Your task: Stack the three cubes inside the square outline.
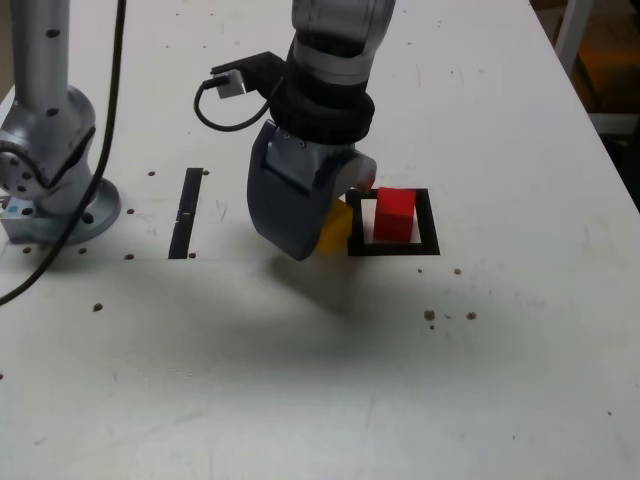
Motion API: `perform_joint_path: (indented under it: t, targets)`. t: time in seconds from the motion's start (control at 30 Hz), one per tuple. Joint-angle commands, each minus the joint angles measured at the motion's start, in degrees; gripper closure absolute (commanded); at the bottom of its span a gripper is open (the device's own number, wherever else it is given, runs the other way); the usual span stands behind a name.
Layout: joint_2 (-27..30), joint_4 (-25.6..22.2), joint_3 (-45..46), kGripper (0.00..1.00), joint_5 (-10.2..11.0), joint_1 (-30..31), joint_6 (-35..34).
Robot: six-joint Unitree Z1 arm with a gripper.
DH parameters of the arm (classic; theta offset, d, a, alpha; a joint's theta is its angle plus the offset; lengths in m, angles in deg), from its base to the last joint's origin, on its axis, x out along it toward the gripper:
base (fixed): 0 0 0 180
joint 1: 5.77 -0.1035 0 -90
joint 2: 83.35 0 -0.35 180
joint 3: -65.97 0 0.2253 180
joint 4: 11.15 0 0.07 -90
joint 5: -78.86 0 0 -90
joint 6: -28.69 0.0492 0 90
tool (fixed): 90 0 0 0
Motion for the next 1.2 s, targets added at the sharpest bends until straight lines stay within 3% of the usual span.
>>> perform_joint_path:
  t: [0.0, 0.3, 0.8, 0.97, 1.17]
  targets:
    - [-0.31, 0.08, 0.19, 0.05, 0.13, -0.16, -0.03]
    - [-1.91, 6.8, 3.48, 0.05, -0.92, -0.3, 1.25]
    - [-2.24, 7.44, 3.44, 0.01, 1.13, -0.37, 0.9]
    - [-1.42, 7.22, 4.52, 0.09, 0.71, -1.31, 1.26]
    - [-0.71, 6.59, 5.22, 0.26, 0.14, -2.05, 1.44]
